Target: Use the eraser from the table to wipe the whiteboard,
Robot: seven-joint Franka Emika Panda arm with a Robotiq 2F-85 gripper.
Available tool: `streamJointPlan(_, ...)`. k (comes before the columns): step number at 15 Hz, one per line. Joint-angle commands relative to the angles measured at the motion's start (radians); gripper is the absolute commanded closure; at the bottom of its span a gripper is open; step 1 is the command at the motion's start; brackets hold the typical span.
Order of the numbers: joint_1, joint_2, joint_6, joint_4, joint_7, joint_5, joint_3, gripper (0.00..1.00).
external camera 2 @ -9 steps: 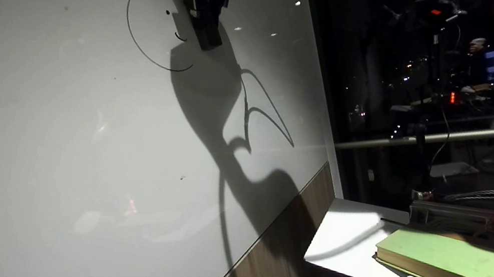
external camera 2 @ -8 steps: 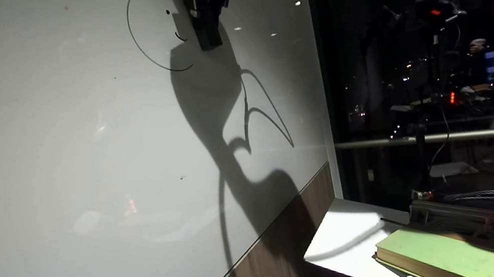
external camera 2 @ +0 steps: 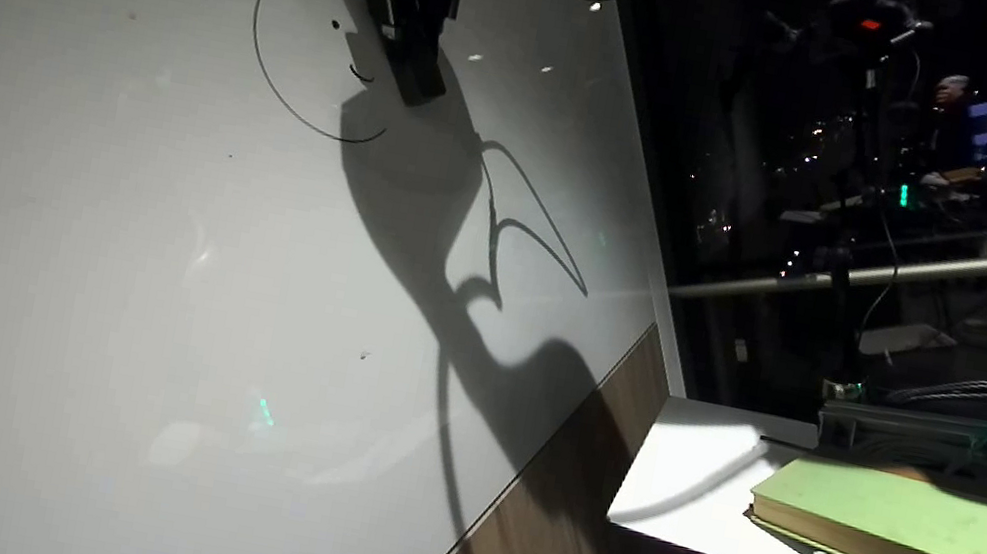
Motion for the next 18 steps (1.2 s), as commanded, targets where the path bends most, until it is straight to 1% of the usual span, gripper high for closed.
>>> streamJointPlan(1, 0.024, -0.14, 0.064, -0.098, 0.035, 0.022, -0.033, 0.69)
streamJointPlan(5, 0.03, -0.1, 0.045, -0.012, 0.052, 0.004, -0.01, 0.69)
streamJointPlan(6, 0.032, -0.106, 0.053, 0.001, 0.068, 0.002, -0.004, 0.69)
streamJointPlan(8, 0.037, -0.16, 0.06, 0.005, 0.082, 0.013, -0.002, 0.69)
streamJointPlan(11, 0.044, -0.276, 0.06, -0.036, 0.07, 0.045, -0.015, 0.69)
streamJointPlan(13, 0.038, -0.314, 0.058, -0.06, 0.064, 0.055, -0.015, 0.69)
streamJointPlan(16, 0.038, -0.336, 0.019, -0.116, 0.053, 0.077, -0.005, 0.69)
streamJointPlan(18, 0.036, -0.309, -0.02, -0.146, 0.062, 0.08, 0.017, 0.69)
